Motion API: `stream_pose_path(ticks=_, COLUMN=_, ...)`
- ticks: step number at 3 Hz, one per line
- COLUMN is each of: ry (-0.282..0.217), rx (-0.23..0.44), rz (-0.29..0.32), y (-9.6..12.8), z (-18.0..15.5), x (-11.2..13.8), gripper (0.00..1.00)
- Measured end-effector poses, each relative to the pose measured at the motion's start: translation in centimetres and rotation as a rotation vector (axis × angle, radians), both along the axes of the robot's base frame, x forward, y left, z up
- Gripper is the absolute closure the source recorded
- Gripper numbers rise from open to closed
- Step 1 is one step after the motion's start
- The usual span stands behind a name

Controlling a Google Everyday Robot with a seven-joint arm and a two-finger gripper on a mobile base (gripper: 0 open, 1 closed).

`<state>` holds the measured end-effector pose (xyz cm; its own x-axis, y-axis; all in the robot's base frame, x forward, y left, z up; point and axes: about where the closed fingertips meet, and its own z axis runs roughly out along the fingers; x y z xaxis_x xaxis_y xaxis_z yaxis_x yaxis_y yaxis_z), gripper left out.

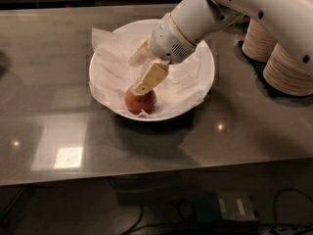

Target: Pick apple from white bowl

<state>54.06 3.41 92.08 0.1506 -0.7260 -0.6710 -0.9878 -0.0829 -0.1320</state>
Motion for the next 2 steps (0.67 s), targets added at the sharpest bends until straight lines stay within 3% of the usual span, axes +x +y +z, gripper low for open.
stream_pose_path(ticks=2, ry=0.041, rx=0.015, rz=-0.047, y=-1.6, z=-2.0, x=-0.1, gripper=0.4)
